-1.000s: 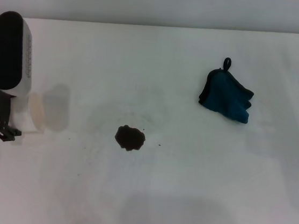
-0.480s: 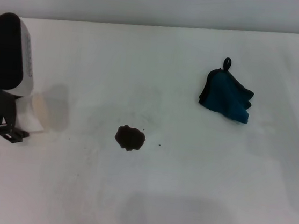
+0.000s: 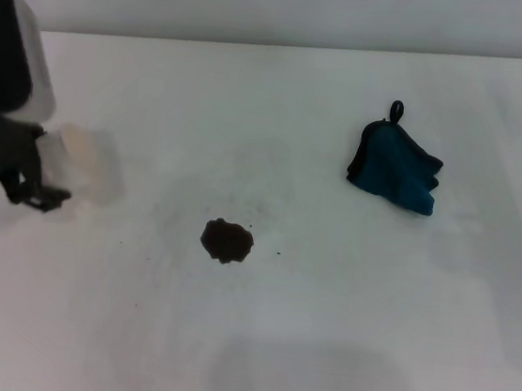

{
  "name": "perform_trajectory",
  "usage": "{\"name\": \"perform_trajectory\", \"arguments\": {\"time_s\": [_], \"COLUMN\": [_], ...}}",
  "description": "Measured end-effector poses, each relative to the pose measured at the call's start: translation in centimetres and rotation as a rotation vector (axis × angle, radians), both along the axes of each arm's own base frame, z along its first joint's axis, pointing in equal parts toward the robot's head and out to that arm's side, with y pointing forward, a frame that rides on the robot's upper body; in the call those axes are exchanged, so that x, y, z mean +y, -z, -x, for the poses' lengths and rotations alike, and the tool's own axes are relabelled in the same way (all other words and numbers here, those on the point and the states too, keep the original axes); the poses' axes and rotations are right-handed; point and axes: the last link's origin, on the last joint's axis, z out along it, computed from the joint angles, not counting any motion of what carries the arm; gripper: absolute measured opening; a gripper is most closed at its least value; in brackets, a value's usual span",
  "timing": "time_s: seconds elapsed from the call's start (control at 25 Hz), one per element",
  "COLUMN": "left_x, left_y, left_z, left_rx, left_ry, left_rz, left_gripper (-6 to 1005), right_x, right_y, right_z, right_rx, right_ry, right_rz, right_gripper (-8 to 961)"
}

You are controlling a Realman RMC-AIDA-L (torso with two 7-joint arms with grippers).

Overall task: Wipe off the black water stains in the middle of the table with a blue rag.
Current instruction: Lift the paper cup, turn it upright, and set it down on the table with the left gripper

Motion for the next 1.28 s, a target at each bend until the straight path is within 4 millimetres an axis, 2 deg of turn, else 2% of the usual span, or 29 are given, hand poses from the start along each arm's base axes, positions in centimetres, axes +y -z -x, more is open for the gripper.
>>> {"name": "perform_trajectory", "arguments": {"time_s": [0.16, 0.24, 0.32, 0.44, 0.6, 0.92, 1.12, 1.28], "left_x": [0.8, 1.0, 1.0, 1.0, 0.3, -0.7, -1.0, -1.5], "left_y": [-1.0, -1.4, -1.4, -0.4, 2.0, 4.5, 5.0, 4.5], "left_z": [-0.8, -0.8, -0.5, 0.6, 2.9, 5.6, 6.0, 6.4], "left_rx": [-0.201, -0.37, -0.405, -0.489, -0.569, -0.677, -0.809, -0.929], "left_ry": [-0.064, -0.103, -0.112, -0.141, -0.173, -0.223, -0.24, -0.177], "left_rz": [-0.115, -0.203, -0.229, -0.314, -0.439, -0.629, -0.659, -0.708], "left_gripper": [770, 766, 767, 768, 769, 771, 773, 774], "right_x": [0.0, 0.0, 0.0, 0.0, -0.3, -0.6, -0.6, -0.6], "right_y": [0.0, 0.0, 0.0, 0.0, 0.1, 0.0, -0.1, -0.1], "right_z": [-0.1, -0.1, -0.1, -0.1, -0.3, -0.6, -0.7, -0.7], "right_rx": [-0.001, -0.002, -0.002, -0.001, 0.001, -0.001, -0.002, -0.005], "right_ry": [0.003, 0.004, 0.004, 0.005, 0.013, 0.023, 0.024, 0.024], "right_rz": [0.001, 0.001, 0.002, 0.002, 0.004, 0.003, 0.003, 0.002], "right_gripper": [807, 806, 806, 807, 807, 807, 807, 807]}}
